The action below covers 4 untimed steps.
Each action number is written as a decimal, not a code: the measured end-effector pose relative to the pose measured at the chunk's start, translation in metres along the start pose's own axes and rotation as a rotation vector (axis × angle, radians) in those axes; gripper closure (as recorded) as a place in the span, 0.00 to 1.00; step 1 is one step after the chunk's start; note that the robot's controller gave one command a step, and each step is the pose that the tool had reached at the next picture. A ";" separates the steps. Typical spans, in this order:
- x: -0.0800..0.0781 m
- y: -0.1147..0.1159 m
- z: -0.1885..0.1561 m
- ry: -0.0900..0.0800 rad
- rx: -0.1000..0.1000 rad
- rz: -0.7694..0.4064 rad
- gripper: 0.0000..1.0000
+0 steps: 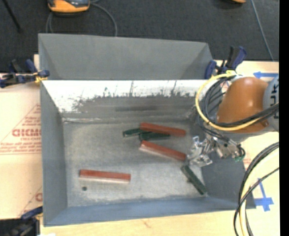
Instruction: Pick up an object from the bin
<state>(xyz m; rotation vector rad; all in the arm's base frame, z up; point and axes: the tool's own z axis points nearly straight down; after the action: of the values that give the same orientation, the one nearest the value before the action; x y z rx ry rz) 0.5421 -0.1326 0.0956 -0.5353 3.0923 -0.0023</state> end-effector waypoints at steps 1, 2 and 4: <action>0.000 0.000 0.000 0.000 0.000 -0.001 0.00; 0.000 0.000 0.000 0.000 0.000 -0.003 1.00; 0.000 0.000 0.000 0.000 0.001 -0.004 0.00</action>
Offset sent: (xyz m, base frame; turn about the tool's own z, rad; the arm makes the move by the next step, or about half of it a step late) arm 0.0000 0.0000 0.0000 0.0000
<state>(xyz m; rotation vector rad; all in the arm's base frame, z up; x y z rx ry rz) 0.5422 -0.1323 0.0957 -0.5420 3.0909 -0.0032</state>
